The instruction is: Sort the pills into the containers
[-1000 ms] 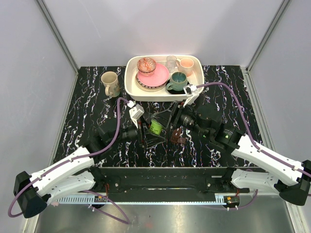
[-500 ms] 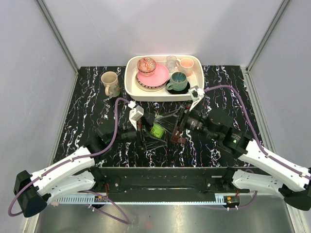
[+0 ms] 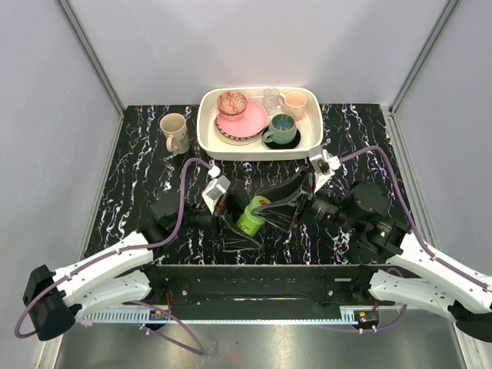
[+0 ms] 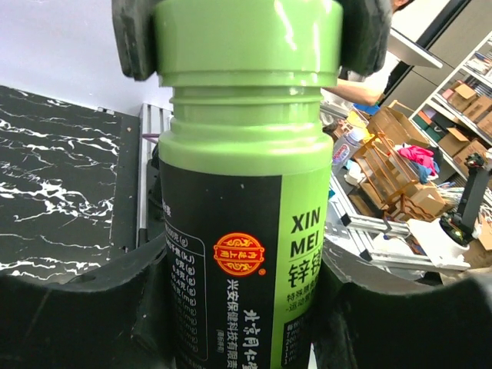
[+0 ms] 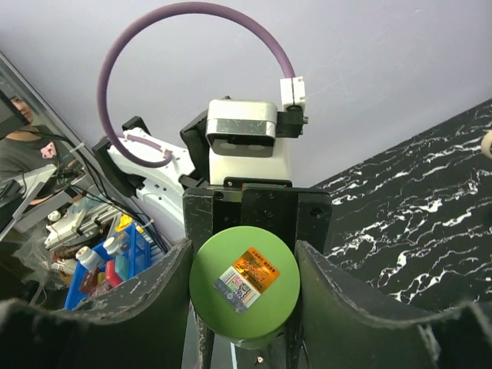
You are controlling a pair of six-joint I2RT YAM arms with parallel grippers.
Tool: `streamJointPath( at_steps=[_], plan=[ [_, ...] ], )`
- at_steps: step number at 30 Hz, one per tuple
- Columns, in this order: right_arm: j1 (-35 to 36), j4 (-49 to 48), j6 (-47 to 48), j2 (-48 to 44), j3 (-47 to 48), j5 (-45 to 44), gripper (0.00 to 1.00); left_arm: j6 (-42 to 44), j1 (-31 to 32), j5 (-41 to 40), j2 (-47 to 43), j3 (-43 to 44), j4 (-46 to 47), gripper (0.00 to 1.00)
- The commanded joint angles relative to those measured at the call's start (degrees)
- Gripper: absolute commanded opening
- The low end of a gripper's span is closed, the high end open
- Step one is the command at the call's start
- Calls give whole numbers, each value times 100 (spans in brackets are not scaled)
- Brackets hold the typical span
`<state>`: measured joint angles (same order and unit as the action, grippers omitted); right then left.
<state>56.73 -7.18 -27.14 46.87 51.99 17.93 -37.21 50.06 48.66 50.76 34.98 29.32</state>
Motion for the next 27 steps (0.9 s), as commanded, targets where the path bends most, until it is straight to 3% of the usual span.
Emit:
streamJointPath(
  at_steps=[1,11,14,18,27],
  plan=[
    [14,-372,270,-301,39,623,0,-155,-84,38,-93,53,979,0],
    [14,-214,279,-310,303,211,0,-23,-58,47,-40,96,716,0],
    [14,189,288,-319,452,-341,0,91,-49,-6,-58,105,470,0],
    [14,1619,411,-92,926,-1482,0,477,-49,-260,-172,263,-241,0],
    [14,2940,507,67,1437,-2144,0,1286,-41,-533,-339,659,-1648,0]
  ],
)
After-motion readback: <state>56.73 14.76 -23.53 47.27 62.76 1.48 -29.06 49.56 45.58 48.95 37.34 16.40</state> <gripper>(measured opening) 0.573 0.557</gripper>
